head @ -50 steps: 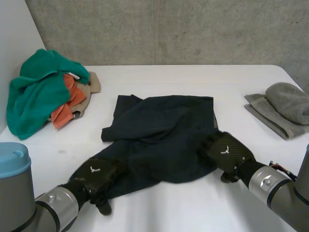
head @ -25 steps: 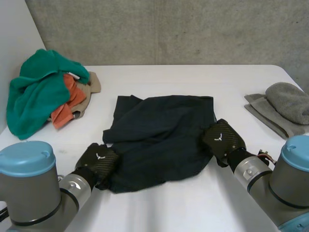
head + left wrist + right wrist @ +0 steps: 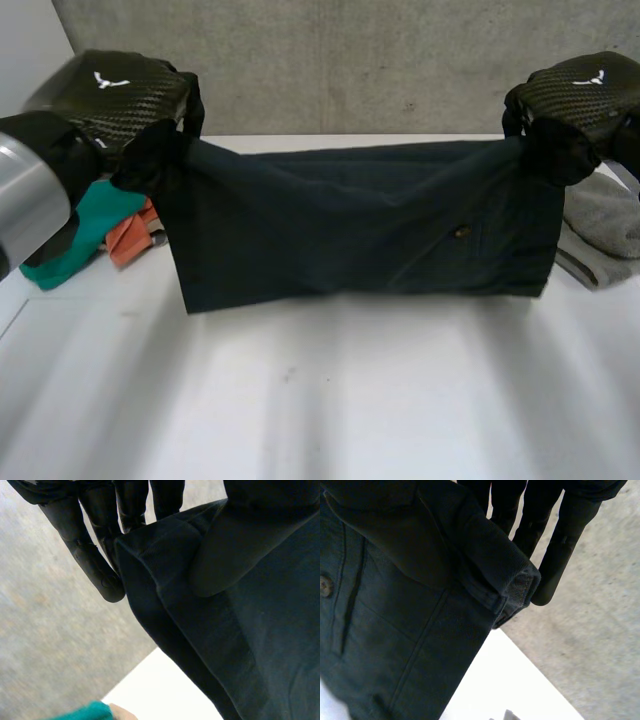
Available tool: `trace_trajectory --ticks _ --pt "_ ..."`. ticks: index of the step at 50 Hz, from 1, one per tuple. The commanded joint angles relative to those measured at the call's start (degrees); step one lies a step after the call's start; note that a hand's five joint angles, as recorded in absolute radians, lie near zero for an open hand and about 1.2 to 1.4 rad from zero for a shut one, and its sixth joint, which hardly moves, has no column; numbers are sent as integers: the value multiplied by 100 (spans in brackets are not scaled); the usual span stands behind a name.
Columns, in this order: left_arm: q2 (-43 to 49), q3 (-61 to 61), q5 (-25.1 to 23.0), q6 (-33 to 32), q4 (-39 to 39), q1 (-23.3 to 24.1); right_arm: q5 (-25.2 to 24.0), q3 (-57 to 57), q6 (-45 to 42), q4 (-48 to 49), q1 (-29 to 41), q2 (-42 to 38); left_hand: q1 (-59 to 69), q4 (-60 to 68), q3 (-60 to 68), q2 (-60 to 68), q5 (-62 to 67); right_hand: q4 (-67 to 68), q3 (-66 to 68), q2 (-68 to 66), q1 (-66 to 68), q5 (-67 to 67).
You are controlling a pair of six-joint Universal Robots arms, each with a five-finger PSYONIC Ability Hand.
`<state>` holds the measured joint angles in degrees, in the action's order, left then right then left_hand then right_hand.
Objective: Fold the laundry.
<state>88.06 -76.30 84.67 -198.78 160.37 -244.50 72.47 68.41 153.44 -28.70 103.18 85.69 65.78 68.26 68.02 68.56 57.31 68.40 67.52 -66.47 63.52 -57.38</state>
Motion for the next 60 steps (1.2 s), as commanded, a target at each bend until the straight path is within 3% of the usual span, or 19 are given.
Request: trace_trajectory --ticks 1,7,10,14,15,16,19,20,24,30,39,45,49,55,60 --pt "1730 1055 32 -2 -551 -160 179 -926 -200 -680 299 -1386 1422 1174 1198 1144 1269 1160 1248 -1353 1648 -1262" --pt "2891 2214 93 -3 -507 -221 741 -1269 -691 -567 580 -2327 1422 1174 1198 1144 1269 1160 1248 -1353 1648 -1262" --pt "3348 3075 76 33 -201 -300 1128 -1804 -894 161 809 -2697 1422 1174 1198 1144 1269 1160 1248 -1353 1648 -1262" --pt "3490 4043 128 225 1116 -388 1629 -2507 -789 1706 923 -2821 1422 1174 1198 1144 1269 1160 1248 -1353 1648 -1262" --pt "3411 4114 163 435 1763 -423 1717 -2595 -711 2093 932 -2803 1422 1174 1198 1144 1269 1160 1248 -1353 1648 -1262" --pt "3350 4097 181 567 2083 -423 1831 -2649 -553 2845 941 -2759 1422 1174 1198 1144 1269 1160 1248 -1353 1648 -1262" --pt "3043 3783 208 1085 3223 -441 1858 -2579 -193 3922 950 -2601 1422 1174 1198 1144 1269 1160 1248 -1353 1648 -1262" --pt "2972 3668 208 1174 3446 -441 1832 -2457 44 4543 967 -2514 1422 1174 1198 1144 1269 1160 1248 -1353 1648 -1262" --pt "2699 3105 208 1272 3984 -450 1665 -2087 292 5392 1011 -2381 1422 1174 1198 1144 1269 1160 1248 -1353 1648 -1262" --pt "2514 2411 287 1131 3870 -511 1481 -1727 301 5305 1055 -2434 1422 1174 1198 1144 1269 1160 1248 -1353 1648 -1262" --pt "2268 135 190 1079 3773 -397 1129 -409 424 4962 1038 -2785 1422 1174 1198 1144 1269 1160 1248 -1353 1648 -1262" --pt "2522 -1191 120 939 3879 -292 769 487 258 5067 950 -3355 1422 1174 1198 1144 1269 1160 1248 -1353 1648 -1262" --pt "2742 -1745 102 658 3809 -265 803 847 -67 4893 845 -3611 1422 1174 1198 1144 1269 1160 1248 -1353 1648 -1262" --pt "2559 -2230 50 349 3221 -292 953 1279 -463 4198 792 -3305 1422 1174 1198 1144 1269 1160 1248 -1353 1648 -1262" --pt "1910 -2529 -205 112 2212 -248 1085 1648 -709 3216 844 -2489 1422 1174 1198 1144 1269 1160 1248 -1353 1648 -1262"
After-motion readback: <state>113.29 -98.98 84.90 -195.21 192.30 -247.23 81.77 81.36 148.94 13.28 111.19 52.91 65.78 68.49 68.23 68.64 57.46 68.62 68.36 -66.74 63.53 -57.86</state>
